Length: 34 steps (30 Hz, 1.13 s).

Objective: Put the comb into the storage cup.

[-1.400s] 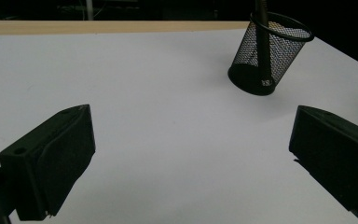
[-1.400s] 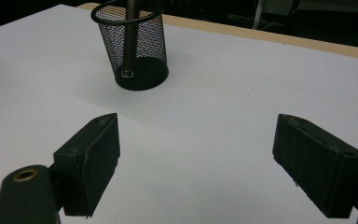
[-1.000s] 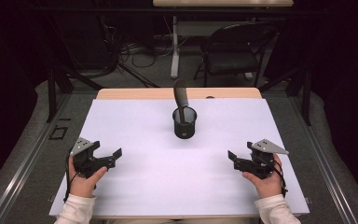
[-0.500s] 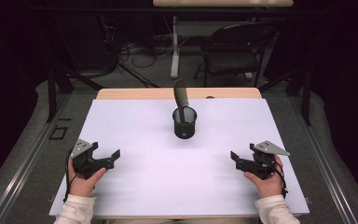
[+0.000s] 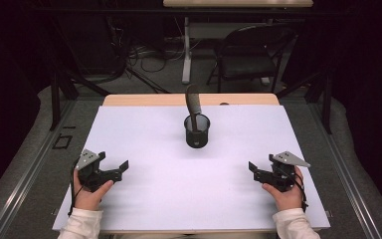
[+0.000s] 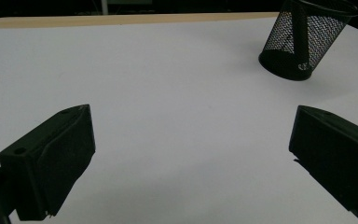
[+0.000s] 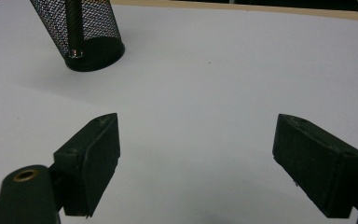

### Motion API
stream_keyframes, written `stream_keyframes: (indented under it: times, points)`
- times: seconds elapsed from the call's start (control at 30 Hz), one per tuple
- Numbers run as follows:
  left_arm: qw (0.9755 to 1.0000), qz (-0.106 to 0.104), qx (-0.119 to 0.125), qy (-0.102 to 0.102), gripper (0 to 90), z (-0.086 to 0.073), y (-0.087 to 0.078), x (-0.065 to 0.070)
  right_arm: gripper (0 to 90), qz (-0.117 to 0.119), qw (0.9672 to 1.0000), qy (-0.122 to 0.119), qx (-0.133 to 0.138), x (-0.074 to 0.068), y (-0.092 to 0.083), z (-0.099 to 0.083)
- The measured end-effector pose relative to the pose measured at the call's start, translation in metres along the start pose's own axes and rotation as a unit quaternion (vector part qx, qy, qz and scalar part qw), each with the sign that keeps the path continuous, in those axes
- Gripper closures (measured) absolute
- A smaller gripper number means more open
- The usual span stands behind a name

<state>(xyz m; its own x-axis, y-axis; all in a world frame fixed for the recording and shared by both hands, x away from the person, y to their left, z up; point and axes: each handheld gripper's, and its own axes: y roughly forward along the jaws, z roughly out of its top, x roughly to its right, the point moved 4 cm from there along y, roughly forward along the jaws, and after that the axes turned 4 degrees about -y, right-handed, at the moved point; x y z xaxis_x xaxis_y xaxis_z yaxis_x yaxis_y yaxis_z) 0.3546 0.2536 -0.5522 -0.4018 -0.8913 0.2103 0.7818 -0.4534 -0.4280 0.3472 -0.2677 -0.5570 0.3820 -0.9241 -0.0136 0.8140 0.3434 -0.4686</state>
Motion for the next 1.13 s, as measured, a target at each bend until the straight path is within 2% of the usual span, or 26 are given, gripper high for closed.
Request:
stream_keyframes:
  times: [0.23, 1.13]
  points:
    - [1.0000, 0.000, 0.001, -0.002, 0.5, -0.0007, 0.0002, -0.0008, 14.9, 0.001, 1.0000, 0.007, 0.000, 0.0006, 0.0013, -0.0016]
    - [1.0000, 0.002, -0.006, 0.002, 0.5, -0.0020, 0.0014, -0.0013, 14.9, 0.005, 1.0000, 0.007, -0.004, -0.0003, 0.0037, -0.0035]
